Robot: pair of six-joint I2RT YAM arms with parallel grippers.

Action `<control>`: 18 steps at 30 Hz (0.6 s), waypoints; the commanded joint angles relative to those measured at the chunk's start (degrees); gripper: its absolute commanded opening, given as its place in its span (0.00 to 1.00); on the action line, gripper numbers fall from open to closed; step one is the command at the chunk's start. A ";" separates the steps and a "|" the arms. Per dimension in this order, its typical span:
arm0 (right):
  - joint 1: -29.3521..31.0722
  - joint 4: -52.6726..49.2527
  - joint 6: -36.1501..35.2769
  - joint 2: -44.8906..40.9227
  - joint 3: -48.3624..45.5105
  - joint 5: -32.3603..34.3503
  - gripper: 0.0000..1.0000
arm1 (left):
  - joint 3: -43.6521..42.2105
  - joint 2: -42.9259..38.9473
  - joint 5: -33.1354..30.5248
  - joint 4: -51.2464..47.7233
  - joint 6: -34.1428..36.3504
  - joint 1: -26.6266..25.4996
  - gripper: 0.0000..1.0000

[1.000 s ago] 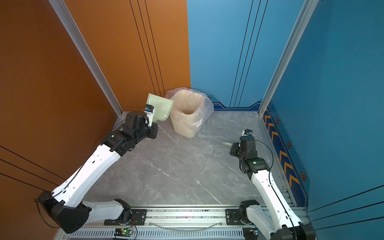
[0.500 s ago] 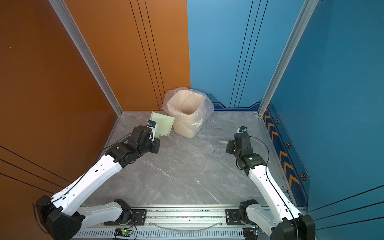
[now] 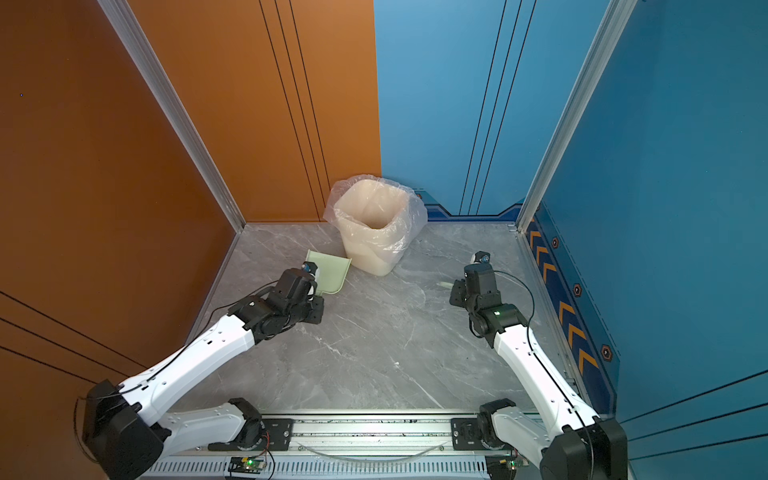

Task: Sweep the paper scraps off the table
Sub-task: 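Lower the empty dustpan from the bin onto the table with the left gripper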

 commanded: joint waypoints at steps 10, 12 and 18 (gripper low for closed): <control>0.66 -0.54 -0.64 1.76 1.56 0.96 0.00 | -2.83 4.57 2.96 1.77 -5.29 -0.47 0.00; 0.74 -0.45 -0.71 1.90 1.58 0.99 0.00 | -3.40 5.35 3.08 2.62 -5.61 -0.52 0.00; 0.91 -0.20 -0.86 1.96 1.11 0.83 0.00 | -4.52 7.90 4.20 4.37 -6.72 -0.81 0.00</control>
